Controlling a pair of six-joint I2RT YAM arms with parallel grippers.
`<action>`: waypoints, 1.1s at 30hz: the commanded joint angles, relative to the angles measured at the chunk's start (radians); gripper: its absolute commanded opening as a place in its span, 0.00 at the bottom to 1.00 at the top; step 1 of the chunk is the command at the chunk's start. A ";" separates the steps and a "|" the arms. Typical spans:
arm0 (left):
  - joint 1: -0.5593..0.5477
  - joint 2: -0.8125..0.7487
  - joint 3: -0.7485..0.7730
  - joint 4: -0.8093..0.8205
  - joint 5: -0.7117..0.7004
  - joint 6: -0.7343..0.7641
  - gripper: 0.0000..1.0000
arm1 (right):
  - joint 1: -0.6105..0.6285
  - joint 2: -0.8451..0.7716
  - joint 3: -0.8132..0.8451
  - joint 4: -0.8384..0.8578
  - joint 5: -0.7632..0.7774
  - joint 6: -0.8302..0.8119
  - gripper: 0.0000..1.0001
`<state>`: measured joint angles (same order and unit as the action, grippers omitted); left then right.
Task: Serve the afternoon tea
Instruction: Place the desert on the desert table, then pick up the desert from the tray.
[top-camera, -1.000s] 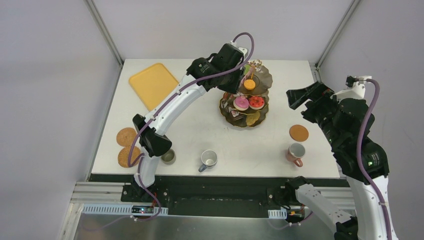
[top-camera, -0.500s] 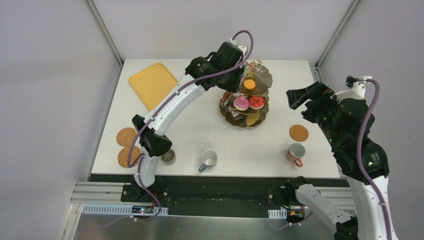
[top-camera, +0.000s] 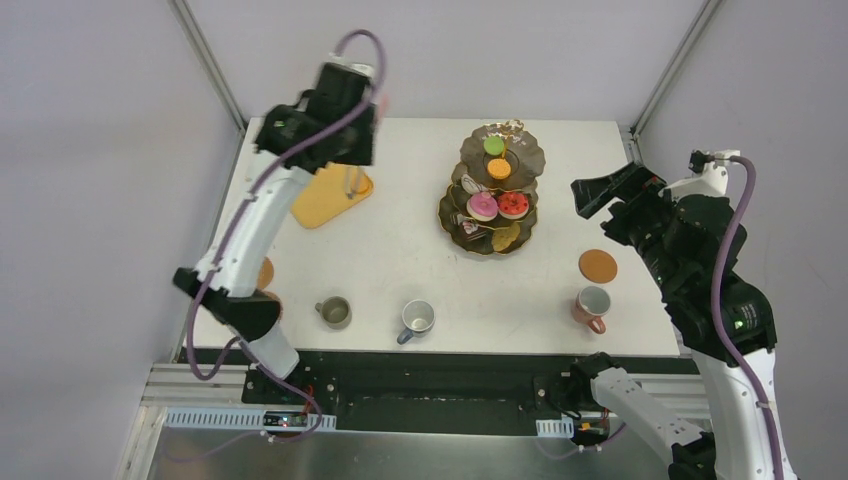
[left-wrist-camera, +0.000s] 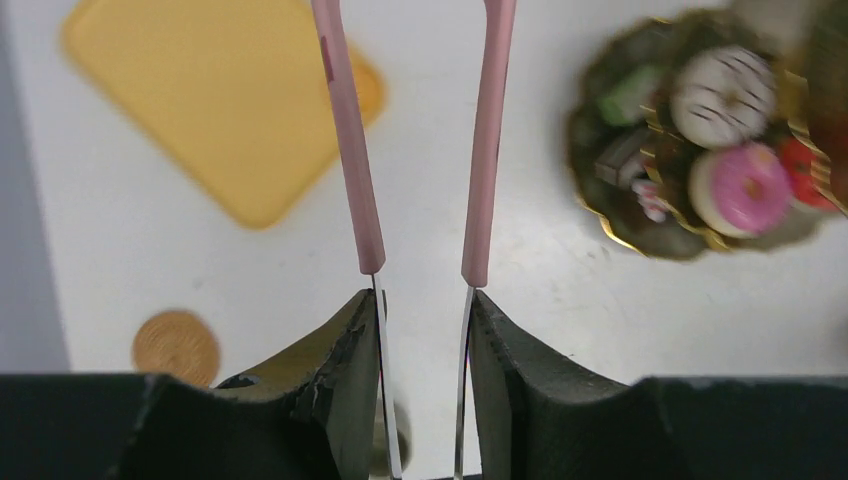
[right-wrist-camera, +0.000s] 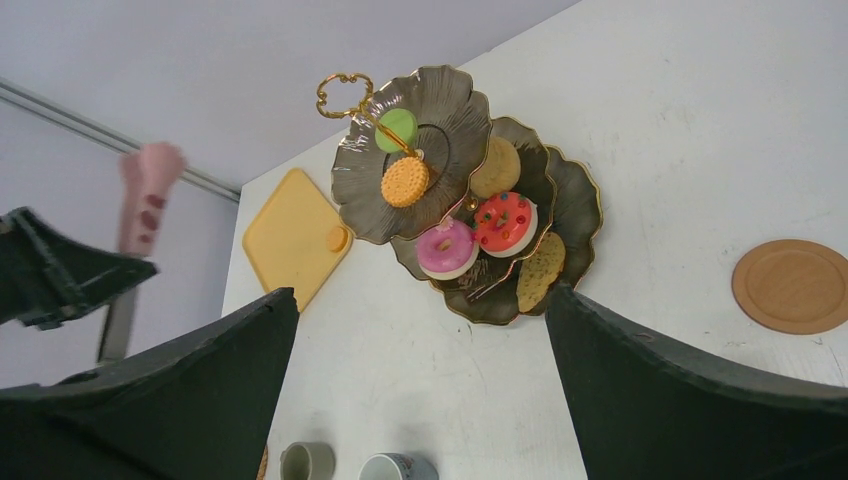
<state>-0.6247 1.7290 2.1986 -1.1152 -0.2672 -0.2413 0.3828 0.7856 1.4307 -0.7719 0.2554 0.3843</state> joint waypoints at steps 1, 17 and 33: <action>0.230 -0.158 -0.131 -0.009 0.027 -0.046 0.37 | -0.001 0.023 0.009 0.002 -0.008 0.003 0.99; 0.501 0.341 -0.025 -0.157 0.414 -0.028 0.34 | -0.004 0.115 0.014 -0.020 -0.043 0.002 0.99; 0.446 0.455 0.015 -0.132 0.339 0.140 0.35 | -0.002 0.163 0.026 -0.034 -0.052 0.018 0.99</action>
<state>-0.1432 2.2055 2.2204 -1.2404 0.0967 -0.1619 0.3828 0.9371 1.4303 -0.8181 0.2153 0.3920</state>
